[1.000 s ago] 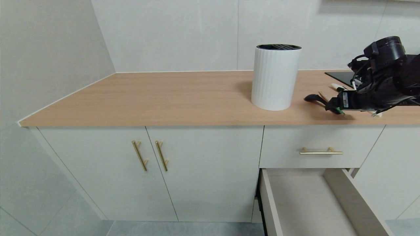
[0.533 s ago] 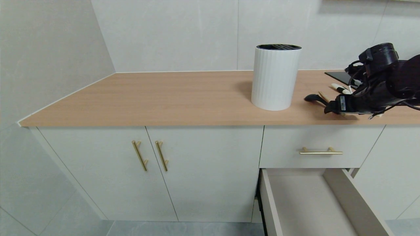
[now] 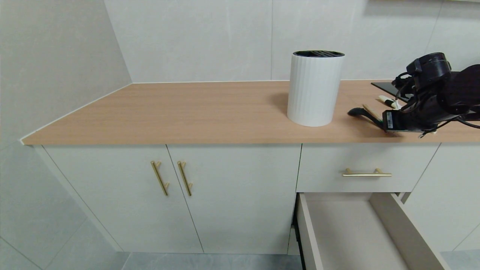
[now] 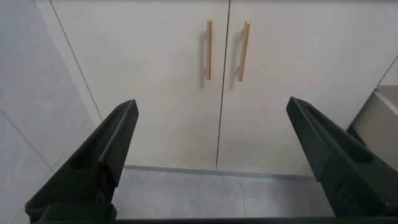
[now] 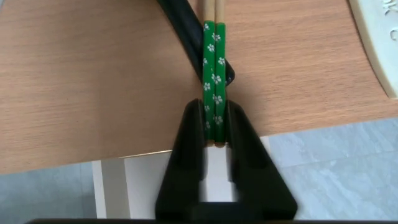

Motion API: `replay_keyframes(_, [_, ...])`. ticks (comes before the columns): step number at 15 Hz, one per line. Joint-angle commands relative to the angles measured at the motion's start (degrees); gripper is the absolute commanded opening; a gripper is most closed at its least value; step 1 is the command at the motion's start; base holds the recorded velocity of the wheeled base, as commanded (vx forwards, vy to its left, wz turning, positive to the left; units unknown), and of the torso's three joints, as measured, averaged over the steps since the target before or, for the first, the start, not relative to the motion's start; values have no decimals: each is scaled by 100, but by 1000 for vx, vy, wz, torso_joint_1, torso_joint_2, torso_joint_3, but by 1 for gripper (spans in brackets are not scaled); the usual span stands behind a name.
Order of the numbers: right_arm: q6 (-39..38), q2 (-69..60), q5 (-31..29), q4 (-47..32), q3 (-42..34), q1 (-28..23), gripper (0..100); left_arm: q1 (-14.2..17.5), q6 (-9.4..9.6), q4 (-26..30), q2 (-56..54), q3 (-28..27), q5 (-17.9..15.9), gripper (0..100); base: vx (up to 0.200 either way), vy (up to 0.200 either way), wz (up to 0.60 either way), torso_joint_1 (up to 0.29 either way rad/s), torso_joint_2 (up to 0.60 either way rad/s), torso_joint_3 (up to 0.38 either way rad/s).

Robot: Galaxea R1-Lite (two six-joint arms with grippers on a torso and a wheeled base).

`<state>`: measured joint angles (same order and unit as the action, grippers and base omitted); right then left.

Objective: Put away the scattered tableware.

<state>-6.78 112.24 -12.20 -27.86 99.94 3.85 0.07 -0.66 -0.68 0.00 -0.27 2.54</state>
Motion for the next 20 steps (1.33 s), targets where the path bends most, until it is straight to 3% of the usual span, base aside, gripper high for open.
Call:
replay_keyframes(1, [1,-18,-1,-1,-1,1,0,1,-4,-2,0,0,1,100,0,0,0,0,0,0])
replay_keyframes(8, [-324,-739,7,-1,-106,-7,0,1,-4,-2,0,0,1,100,0,0,0,0,0,0])
replay_keyframes(11, [-359,-1916,104,8,-924,-7,0,1,-4,-2,0,0,1,100,0,0,0,0,0,0])
replay_keyframes(14, [-324,-3358,878,-62,-1873,28,0,1,-4,-2,0,0,1,100,0,0,0,0,0,0])
replay_keyframes(20, [-280,-4790,1651,-2057,-2312,555,0,1,-4,-2,0,0,1,100,0,0,0,0,0,0])
